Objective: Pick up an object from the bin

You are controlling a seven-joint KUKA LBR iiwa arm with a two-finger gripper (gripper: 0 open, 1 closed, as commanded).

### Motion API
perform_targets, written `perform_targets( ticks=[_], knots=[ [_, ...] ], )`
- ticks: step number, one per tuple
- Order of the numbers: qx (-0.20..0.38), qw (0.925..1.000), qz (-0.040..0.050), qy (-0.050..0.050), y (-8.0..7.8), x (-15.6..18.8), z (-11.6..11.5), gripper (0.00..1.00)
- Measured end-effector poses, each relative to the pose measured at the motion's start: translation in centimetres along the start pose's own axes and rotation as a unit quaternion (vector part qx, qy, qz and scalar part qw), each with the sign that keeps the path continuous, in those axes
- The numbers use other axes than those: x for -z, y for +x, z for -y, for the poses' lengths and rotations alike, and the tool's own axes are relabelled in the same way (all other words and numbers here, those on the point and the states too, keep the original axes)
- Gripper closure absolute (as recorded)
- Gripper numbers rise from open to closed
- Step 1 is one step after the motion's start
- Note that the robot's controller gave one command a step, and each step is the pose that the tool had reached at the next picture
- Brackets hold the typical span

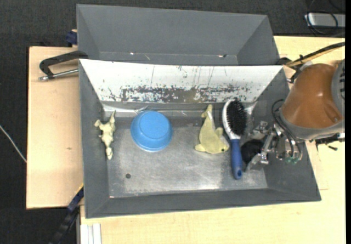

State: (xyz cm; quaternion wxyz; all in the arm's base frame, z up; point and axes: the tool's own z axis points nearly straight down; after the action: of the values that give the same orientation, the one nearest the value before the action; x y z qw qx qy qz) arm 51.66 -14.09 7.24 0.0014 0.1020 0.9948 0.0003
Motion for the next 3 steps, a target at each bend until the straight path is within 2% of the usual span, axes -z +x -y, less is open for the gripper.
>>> perform_targets(
  ticks=[1,2,3],
  knots=[
    [0.0,1.0,0.0029,0.0,-0.2,3.5,0.0,1.0],
    [0.0,1.0,0.0028,0.0,-0.4,5.4,-0.1,1.0],
    [0.0,1.0,0.0043,0.0,-0.6,10.0,-0.1,1.0]
  ],
)
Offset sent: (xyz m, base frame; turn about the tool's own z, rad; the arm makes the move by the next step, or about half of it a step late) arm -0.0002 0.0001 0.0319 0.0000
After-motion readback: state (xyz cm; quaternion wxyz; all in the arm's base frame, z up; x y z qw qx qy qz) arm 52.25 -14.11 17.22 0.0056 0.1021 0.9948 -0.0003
